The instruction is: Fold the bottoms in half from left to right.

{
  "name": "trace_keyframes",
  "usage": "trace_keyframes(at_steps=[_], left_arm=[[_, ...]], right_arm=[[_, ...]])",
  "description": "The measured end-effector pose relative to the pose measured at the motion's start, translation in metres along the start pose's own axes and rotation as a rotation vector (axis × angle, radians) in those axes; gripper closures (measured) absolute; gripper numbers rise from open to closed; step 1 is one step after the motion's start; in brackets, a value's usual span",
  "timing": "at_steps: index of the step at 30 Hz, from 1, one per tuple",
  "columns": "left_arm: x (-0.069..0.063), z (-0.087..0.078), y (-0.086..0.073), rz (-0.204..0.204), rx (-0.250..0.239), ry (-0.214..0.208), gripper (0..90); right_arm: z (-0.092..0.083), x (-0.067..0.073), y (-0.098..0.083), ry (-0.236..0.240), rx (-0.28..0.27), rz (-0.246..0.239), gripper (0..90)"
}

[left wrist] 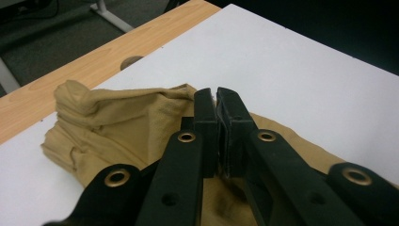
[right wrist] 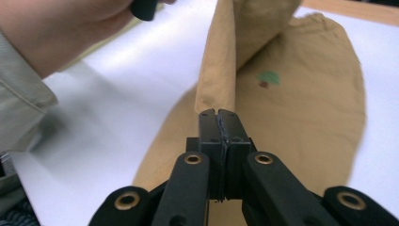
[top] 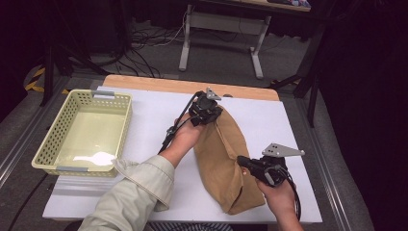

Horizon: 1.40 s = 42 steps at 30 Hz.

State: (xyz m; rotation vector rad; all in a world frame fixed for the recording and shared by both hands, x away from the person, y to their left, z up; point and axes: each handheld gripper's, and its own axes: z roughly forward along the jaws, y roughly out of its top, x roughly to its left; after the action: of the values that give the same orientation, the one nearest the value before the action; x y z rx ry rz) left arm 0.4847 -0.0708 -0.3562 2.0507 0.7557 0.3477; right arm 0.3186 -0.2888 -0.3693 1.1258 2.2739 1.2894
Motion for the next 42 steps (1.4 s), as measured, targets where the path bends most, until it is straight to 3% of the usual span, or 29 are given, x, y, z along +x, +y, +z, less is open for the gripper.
trace_keyframes(at_steps=[12,18,21,22,23,25,28,32,36,41,42], left_arm=[[-0.009,0.034,-0.003,0.012,0.044,-0.017,86.5],[-0.012,0.034,-0.004,0.020,0.035,-0.017,78.4],[-0.011,0.024,-0.004,0.025,0.030,-0.021,73.8],[-0.010,0.019,-0.005,0.024,0.027,-0.028,73.0],[-0.009,0.016,-0.006,0.023,0.021,-0.029,71.8],[-0.006,0.005,-0.010,0.017,0.014,-0.042,69.1],[-0.001,-0.014,-0.020,-0.001,-0.005,-0.060,66.2],[0.005,-0.037,-0.036,-0.023,-0.019,-0.078,60.3],[0.009,-0.058,-0.056,-0.049,-0.031,-0.091,54.8],[0.010,-0.075,-0.078,-0.056,-0.031,-0.086,52.2],[0.011,-0.079,-0.083,-0.058,-0.034,-0.087,51.9]], right_arm=[[0.000,-0.028,-0.027,-0.081,0.090,0.070,89.9],[-0.001,-0.037,-0.035,-0.109,0.112,0.094,89.8],[0.001,-0.042,-0.038,-0.145,0.128,0.093,88.3],[0.002,-0.044,-0.039,-0.157,0.143,0.095,83.8],[0.002,-0.045,-0.039,-0.165,0.156,0.095,73.0],[0.001,-0.048,-0.037,-0.186,0.136,0.080,58.5],[-0.005,-0.048,-0.032,-0.201,0.101,0.067,51.8],[-0.006,-0.042,-0.027,-0.203,0.088,0.022,52.0],[0.005,-0.039,-0.026,-0.202,0.133,-0.020,56.7],[0.012,-0.029,-0.023,-0.144,0.155,-0.057,62.9],[0.016,-0.023,-0.022,-0.115,0.167,-0.082,65.6]])
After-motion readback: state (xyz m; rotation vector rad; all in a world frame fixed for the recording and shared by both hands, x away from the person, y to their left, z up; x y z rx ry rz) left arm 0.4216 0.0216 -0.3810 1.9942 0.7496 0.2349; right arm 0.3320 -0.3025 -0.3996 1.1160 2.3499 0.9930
